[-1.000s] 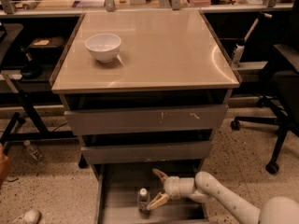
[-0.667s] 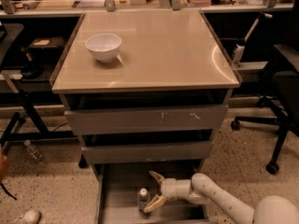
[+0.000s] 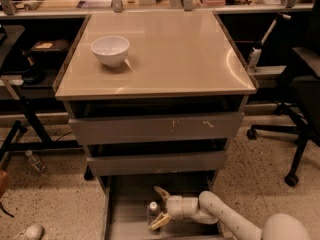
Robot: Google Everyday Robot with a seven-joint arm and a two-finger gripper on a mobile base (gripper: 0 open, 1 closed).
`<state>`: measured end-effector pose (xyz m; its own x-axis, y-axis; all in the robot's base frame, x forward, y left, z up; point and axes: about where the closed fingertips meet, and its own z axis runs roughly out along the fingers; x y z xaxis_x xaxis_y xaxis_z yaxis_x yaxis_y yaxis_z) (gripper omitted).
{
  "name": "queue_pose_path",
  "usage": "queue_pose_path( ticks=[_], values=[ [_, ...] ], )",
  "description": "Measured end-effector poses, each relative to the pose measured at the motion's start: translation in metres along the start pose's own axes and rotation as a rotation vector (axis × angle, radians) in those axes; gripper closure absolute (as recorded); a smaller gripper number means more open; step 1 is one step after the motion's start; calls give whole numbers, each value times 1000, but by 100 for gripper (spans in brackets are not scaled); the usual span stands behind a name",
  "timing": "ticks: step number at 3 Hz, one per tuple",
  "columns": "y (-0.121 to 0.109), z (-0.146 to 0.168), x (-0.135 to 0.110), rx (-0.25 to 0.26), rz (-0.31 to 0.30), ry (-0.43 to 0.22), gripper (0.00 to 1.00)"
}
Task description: Pick blue plastic bottle from bottom drawer and place on counter
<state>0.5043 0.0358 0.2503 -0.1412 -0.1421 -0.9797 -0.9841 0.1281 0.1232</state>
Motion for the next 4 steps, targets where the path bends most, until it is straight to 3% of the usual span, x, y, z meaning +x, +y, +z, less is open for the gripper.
queue_pose_path(
  ticks=[1, 2, 4],
  values=[
    [7, 8, 7, -4, 11, -25, 0],
    [7, 8, 7, -4, 11, -25, 18],
    [7, 8, 7, -4, 11, -25, 66]
  ],
)
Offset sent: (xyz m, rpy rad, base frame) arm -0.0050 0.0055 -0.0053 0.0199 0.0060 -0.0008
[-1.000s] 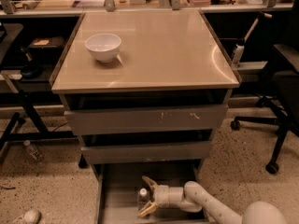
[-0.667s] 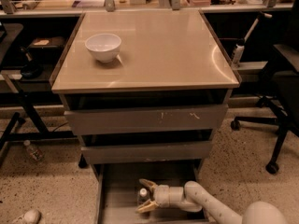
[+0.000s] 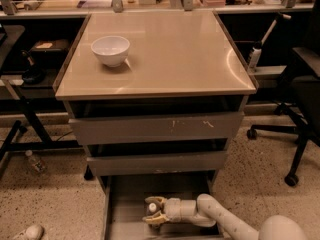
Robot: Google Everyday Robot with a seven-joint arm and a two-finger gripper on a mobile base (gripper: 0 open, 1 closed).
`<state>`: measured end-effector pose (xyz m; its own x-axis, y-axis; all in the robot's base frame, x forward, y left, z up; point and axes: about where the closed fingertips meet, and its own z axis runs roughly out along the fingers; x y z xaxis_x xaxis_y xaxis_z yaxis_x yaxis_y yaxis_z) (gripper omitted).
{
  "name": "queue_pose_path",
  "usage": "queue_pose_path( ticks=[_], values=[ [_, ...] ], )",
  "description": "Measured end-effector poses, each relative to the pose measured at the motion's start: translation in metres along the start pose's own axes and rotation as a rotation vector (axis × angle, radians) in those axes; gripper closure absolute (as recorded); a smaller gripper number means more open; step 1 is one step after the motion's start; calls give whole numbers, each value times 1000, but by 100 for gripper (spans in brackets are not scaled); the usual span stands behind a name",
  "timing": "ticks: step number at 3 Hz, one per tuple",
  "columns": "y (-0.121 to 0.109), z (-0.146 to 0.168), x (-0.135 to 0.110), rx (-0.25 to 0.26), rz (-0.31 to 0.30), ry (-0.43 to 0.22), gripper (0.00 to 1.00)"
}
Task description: Pick blue plastic bottle from bottom drawer and place on counter
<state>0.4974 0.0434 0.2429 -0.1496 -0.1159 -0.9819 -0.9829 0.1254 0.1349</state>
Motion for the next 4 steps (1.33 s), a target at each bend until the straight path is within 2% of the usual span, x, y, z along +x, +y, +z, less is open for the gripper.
queue_pose_path(
  ticks=[1, 2, 3, 4],
  values=[
    [0, 0, 0, 0, 0, 0, 89],
    [1, 2, -1, 5, 3, 3, 100],
    [3, 0, -13, 21, 18, 13, 100],
    [5, -3, -35, 38, 33, 16, 100]
  ],
)
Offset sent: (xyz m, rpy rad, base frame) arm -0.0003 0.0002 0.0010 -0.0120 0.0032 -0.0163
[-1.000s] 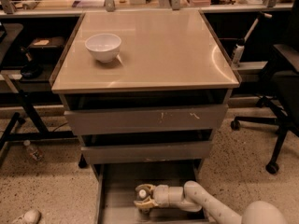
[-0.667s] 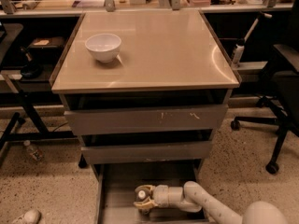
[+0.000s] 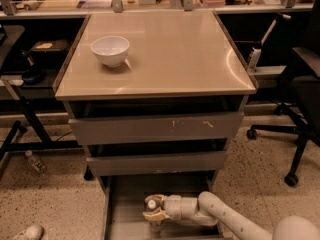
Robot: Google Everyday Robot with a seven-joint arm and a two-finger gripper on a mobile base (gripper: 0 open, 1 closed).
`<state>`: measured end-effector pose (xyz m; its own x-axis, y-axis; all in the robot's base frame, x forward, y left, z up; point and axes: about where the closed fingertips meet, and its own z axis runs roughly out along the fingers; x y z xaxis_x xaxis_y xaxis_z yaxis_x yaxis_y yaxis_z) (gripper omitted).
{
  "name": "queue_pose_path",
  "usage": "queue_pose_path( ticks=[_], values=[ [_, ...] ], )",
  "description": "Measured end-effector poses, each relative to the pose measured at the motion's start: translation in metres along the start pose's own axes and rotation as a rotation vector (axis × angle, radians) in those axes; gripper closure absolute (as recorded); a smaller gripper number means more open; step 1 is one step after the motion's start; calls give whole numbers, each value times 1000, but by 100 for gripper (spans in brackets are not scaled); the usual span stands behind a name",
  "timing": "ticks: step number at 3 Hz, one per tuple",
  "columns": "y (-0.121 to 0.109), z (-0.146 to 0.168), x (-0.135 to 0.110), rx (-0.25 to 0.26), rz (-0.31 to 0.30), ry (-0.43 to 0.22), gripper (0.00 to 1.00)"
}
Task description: Pick blue plastic bottle from bottom drawer and place on counter
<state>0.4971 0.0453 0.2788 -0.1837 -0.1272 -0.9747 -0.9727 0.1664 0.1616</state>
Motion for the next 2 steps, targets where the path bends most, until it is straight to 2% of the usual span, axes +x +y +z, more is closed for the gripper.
queue_pose_path(
  ticks=[1, 2],
  values=[
    [0, -8, -20, 15, 5, -1, 100],
    [-11, -30, -82, 15, -24, 6, 100]
  ],
)
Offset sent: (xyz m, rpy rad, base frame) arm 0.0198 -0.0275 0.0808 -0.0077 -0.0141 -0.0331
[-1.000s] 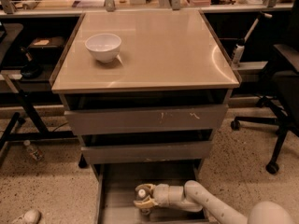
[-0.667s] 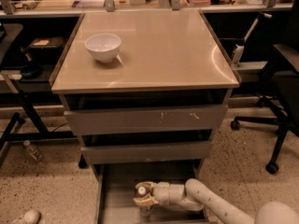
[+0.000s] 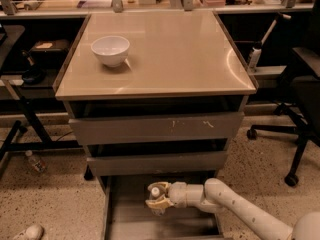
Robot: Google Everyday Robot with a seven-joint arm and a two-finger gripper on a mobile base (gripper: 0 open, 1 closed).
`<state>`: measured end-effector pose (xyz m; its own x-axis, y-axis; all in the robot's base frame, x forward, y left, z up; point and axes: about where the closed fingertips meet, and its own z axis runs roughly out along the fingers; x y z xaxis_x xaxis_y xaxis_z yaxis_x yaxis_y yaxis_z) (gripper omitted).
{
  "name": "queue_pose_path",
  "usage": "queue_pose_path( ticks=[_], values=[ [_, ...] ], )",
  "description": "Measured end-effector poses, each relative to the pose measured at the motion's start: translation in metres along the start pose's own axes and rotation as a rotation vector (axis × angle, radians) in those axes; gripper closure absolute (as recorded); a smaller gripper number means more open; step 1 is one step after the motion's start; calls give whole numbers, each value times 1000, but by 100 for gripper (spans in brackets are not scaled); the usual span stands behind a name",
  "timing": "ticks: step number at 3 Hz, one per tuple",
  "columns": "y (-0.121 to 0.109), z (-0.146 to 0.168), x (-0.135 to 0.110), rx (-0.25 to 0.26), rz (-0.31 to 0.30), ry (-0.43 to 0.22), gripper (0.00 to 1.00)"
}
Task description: Pick blue plastic bottle from bottom drawer and place on counter
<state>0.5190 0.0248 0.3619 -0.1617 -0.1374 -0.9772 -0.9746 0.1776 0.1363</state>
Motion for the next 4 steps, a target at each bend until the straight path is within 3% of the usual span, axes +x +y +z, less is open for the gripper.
queue_pose_path(
  ticks=[1, 2, 3, 4],
  values=[
    [0, 0, 0, 0, 0, 0, 100],
    [5, -5, -28, -6, -19, 8, 100],
    [12, -17, -68, 7, -41, 8, 100],
    [18, -39, -129, 22, -87, 29, 100]
  ],
)
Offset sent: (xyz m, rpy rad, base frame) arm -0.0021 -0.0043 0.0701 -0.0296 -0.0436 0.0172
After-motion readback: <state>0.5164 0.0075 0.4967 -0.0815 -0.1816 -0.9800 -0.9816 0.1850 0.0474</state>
